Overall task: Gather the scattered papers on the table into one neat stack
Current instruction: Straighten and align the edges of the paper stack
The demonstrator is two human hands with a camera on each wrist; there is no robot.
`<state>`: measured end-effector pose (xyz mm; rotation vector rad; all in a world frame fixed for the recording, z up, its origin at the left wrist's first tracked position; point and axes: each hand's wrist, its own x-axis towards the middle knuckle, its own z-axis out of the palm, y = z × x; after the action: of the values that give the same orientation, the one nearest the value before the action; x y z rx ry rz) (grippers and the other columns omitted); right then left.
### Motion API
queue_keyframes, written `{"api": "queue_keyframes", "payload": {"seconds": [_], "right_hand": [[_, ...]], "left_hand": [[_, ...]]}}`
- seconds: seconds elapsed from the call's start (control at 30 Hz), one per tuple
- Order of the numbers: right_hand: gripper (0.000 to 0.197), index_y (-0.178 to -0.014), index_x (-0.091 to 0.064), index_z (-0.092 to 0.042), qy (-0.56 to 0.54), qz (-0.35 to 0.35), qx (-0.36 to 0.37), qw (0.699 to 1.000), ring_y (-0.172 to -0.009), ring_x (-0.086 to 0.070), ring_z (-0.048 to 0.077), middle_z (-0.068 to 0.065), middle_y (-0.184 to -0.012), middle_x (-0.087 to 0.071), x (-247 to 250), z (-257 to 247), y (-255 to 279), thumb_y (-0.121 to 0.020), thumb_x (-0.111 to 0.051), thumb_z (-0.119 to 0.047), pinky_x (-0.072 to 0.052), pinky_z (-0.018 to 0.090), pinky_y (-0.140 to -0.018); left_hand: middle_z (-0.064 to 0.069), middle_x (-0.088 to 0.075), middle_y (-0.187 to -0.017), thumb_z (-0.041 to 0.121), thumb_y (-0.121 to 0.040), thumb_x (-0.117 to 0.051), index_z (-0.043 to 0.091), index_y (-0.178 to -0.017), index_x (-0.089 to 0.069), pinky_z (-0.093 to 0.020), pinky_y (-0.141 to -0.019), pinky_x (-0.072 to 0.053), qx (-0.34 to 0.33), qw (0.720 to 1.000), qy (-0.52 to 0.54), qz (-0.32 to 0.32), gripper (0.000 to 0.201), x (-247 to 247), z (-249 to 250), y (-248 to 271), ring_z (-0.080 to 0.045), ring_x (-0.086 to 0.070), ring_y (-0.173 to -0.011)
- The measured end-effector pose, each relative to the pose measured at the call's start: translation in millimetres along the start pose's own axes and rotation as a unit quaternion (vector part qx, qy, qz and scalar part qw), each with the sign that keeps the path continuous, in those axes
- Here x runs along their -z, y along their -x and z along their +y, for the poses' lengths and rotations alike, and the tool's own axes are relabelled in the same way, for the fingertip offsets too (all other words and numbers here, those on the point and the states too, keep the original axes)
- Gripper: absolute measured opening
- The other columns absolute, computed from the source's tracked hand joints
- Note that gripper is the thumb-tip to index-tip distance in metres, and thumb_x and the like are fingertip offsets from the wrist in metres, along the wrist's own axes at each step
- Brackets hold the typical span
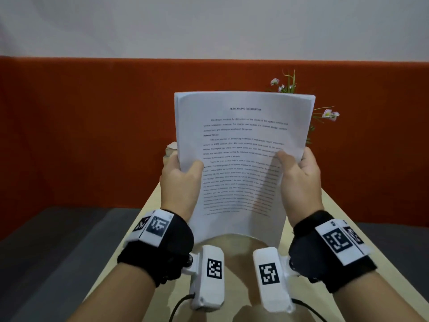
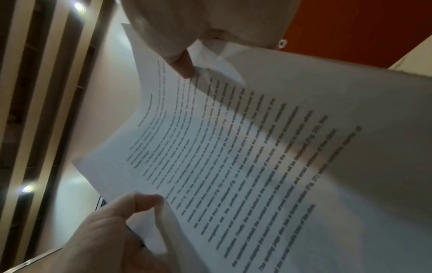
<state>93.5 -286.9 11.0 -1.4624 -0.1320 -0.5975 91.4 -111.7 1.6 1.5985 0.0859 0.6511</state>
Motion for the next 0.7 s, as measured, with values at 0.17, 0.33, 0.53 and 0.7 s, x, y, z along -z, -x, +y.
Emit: {"api": "queue_keyframes", "payload": {"seconds": [0.17,0.33,0.53,0.7], "right_hand": [[0.017,-0.097,-0.056,-0.030,0.014,-0.017,-0.026,0.999,-0.099,-0.064,0.018,-0.005,-0.104,-0.066,2,13,3,-0.094,-0.046,-0.016,-0.055,0.038,-0.081],[0.020,-0.109,-0.058,-0.022,0.067,-0.018,-0.052,0.996,-0.101,-0.062,0.015,-0.008,-0.104,-0.066,5,31,7,-0.094,-0.045,-0.021,-0.053,0.047,-0.089],[0.037,-0.122,-0.047,-0.022,0.219,-0.009,0.022,0.975,-0.118,-0.050,0.021,-0.008,-0.120,-0.053,20,12,9,-0.087,-0.058,-0.020,-0.043,0.041,-0.100],[0.084,-0.149,-0.024,-0.020,0.450,-0.007,0.298,0.842,-0.138,-0.027,0.023,0.005,-0.149,-0.033,13,-76,-12,-0.079,-0.064,-0.041,-0.019,0.037,-0.112]], "left_hand": [[0.004,-0.069,-0.095,0.012,-0.084,-0.056,0.027,-0.096,-0.060,-0.029,-0.075,-0.051,0.011,1.000,-0.005,0.003,0.019,0,-11,3,-0.020,-0.066,-0.091],[0.005,-0.066,-0.096,0.010,-0.087,-0.053,0.023,-0.106,-0.056,-0.027,-0.078,-0.046,0.035,0.999,-0.037,-0.015,0.023,2,-26,5,-0.015,-0.063,-0.087],[-0.002,-0.065,-0.122,0.015,-0.093,-0.053,0.018,-0.126,-0.051,-0.045,-0.098,-0.049,0.047,0.984,-0.122,-0.117,0.033,18,-40,6,-0.022,-0.061,-0.112],[0.006,-0.064,-0.109,0.010,-0.097,-0.049,0.016,-0.122,-0.051,-0.017,-0.076,-0.049,-0.074,0.966,-0.187,-0.163,0.026,23,-1,-3,-0.010,-0.061,-0.095]]}}
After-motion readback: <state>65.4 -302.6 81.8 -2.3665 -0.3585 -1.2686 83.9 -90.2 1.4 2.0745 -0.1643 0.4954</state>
